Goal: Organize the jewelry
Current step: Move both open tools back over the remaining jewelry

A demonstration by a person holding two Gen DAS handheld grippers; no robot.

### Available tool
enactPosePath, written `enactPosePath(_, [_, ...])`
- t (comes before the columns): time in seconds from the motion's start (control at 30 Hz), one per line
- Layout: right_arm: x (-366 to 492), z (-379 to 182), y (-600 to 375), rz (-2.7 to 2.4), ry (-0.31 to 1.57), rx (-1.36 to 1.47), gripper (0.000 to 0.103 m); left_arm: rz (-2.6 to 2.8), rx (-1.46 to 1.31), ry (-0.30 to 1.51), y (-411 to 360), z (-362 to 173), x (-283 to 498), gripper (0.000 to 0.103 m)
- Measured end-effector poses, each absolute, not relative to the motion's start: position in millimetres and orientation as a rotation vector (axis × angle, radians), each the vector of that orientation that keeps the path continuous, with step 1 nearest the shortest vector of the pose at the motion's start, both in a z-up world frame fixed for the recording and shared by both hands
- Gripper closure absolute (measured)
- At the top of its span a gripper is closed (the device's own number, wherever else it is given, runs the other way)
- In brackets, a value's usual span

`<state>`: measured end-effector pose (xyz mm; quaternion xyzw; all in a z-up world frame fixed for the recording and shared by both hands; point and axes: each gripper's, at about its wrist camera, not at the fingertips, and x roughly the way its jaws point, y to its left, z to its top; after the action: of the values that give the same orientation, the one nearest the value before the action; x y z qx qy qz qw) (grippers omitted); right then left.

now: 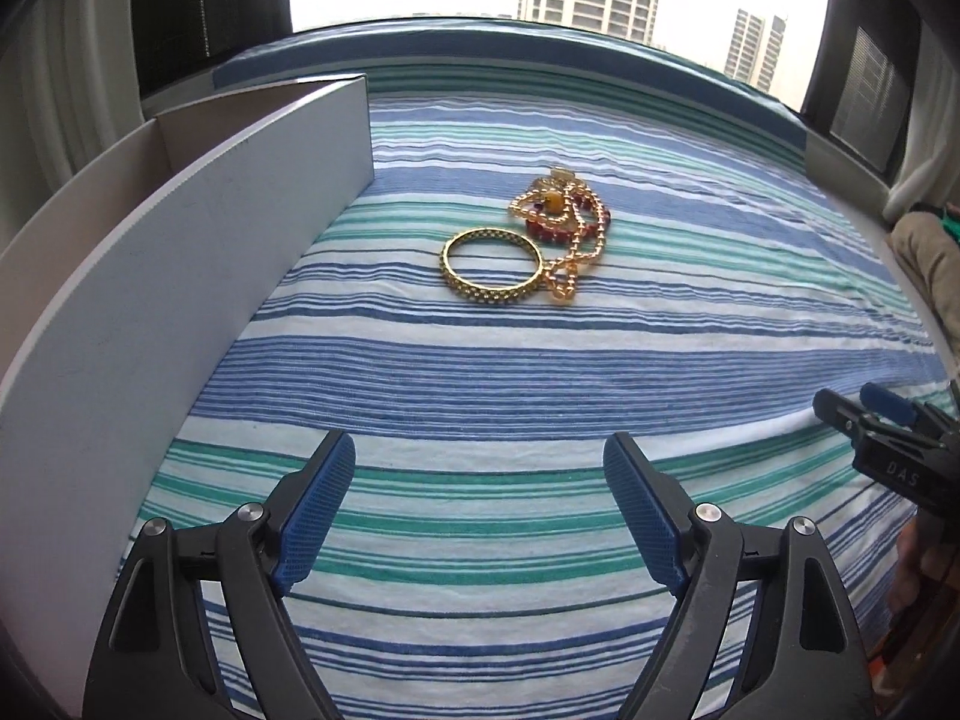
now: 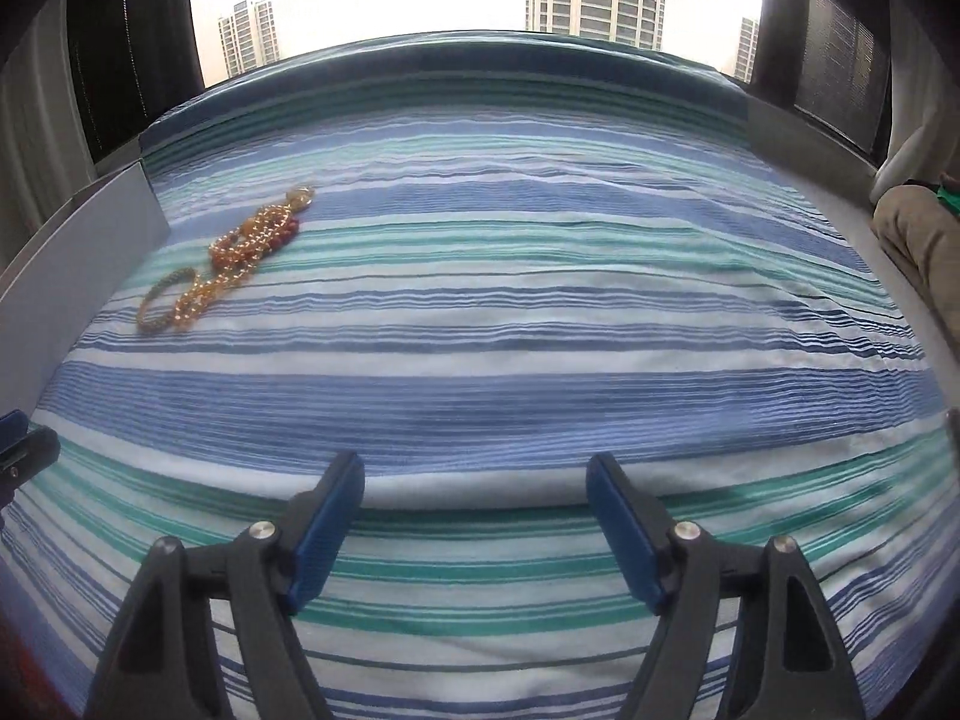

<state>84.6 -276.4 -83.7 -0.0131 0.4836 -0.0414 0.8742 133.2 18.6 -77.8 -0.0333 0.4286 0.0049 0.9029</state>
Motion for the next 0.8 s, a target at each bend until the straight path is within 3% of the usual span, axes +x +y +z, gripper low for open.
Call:
enactPosePath(0.43, [101, -99, -272, -0.087, 1.02, -0.043, 0.025, 0.034, -0.065, 0.908, 24, -108, 151, 0.016])
enactPosePath(0.8, [103, -101, -273, -0.084, 1.02, -0.04, 0.017, 0.048, -0.033, 0.937, 19, -114, 153, 0.001])
